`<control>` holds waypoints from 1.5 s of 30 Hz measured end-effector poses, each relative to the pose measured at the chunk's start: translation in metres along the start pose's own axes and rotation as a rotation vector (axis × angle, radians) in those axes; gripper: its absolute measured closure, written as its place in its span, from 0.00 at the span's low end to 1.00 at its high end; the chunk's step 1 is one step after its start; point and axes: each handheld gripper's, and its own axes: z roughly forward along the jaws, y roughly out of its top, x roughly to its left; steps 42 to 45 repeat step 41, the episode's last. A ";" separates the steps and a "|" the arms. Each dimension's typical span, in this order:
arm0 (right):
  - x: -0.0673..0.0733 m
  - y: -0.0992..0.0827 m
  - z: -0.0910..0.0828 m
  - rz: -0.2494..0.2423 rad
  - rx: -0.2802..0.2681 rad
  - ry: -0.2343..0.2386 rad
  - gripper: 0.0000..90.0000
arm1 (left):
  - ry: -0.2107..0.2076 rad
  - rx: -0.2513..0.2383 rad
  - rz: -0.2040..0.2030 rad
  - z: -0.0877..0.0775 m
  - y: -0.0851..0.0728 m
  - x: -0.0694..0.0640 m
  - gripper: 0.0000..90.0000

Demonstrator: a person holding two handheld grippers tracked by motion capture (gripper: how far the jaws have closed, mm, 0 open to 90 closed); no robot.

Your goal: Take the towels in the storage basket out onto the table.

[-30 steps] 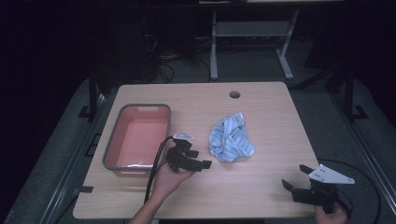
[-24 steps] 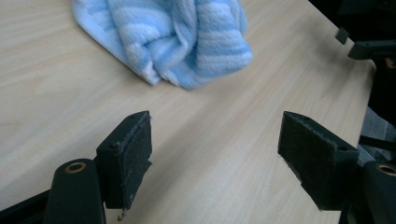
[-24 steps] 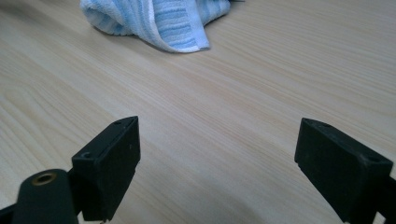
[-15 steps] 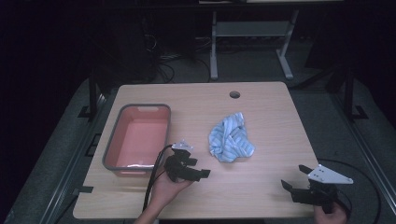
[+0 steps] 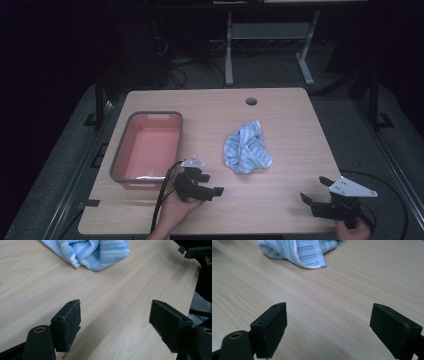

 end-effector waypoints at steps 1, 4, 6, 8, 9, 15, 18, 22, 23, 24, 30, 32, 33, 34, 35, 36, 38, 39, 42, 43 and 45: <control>0.000 0.000 0.000 -0.005 -0.002 -0.001 0.15 | 0.000 0.000 0.002 0.000 -0.001 -0.001 0.27; 0.001 0.000 0.000 -0.003 -0.002 -0.002 0.15 | 0.000 0.003 0.006 -0.002 -0.004 -0.002 0.27; 0.001 0.000 0.000 -0.004 -0.002 -0.001 0.15 | 0.000 0.000 0.005 -0.003 -0.007 -0.004 0.27; 0.001 0.000 0.000 -0.001 -0.002 -0.003 0.15 | -0.004 0.008 0.010 -0.004 -0.009 -0.005 0.27; 0.001 0.000 -0.001 -0.004 -0.002 -0.004 0.15 | 0.002 0.006 0.015 -0.006 -0.010 -0.006 0.27; 0.002 0.000 -0.001 -0.003 0.002 0.000 0.15 | 0.003 0.003 0.020 -0.010 -0.014 -0.009 0.27; 0.003 -0.001 -0.001 0.001 0.002 -0.002 0.15 | 0.002 0.004 0.019 -0.012 -0.018 -0.011 0.27; 0.004 -0.001 -0.002 0.000 -0.003 -0.003 0.15 | -0.001 0.005 0.024 -0.013 -0.022 -0.013 0.27; 0.004 -0.001 -0.003 0.001 -0.004 -0.003 0.15 | -0.005 0.005 0.016 -0.014 -0.023 -0.013 0.27; 0.004 -0.001 -0.003 0.001 -0.003 -0.003 0.15 | -0.005 0.006 0.021 -0.014 -0.024 -0.013 0.27; 0.007 0.000 -0.004 -0.008 -0.003 0.002 0.15 | 0.001 -0.003 0.009 -0.018 -0.031 -0.014 0.27; 0.008 0.000 -0.004 -0.017 0.001 0.002 0.15 | 0.004 -0.001 0.012 -0.017 -0.034 -0.013 0.27; 0.008 0.001 -0.004 -0.017 -0.002 0.006 0.15 | 0.007 -0.003 0.014 -0.017 -0.035 -0.013 0.26; 0.009 0.001 -0.004 -0.021 -0.002 0.008 0.15 | 0.004 -0.009 0.007 -0.018 -0.036 -0.013 0.26; 0.009 0.001 -0.004 -0.023 -0.001 0.009 0.15 | 0.000 -0.013 0.000 -0.018 -0.037 -0.013 0.26; 0.010 0.001 -0.004 -0.022 -0.001 0.010 0.15 | -0.001 -0.016 0.003 -0.018 -0.038 -0.013 0.26; 0.010 0.002 -0.004 -0.029 -0.004 0.019 0.15 | 0.002 -0.021 0.001 -0.018 -0.038 -0.014 0.26; 0.011 0.002 -0.004 -0.031 -0.005 0.023 0.15 | 0.002 -0.022 0.006 -0.018 -0.038 -0.014 0.26; 0.011 0.002 -0.003 -0.039 -0.005 0.028 0.15 | 0.005 -0.025 0.013 -0.018 -0.038 -0.014 0.26; 0.011 0.002 -0.003 -0.039 -0.005 0.028 0.15 | 0.005 -0.025 0.013 -0.018 -0.038 -0.014 0.26; 0.011 0.002 -0.003 -0.039 -0.005 0.028 0.15 | 0.005 -0.025 0.013 -0.018 -0.038 -0.014 0.26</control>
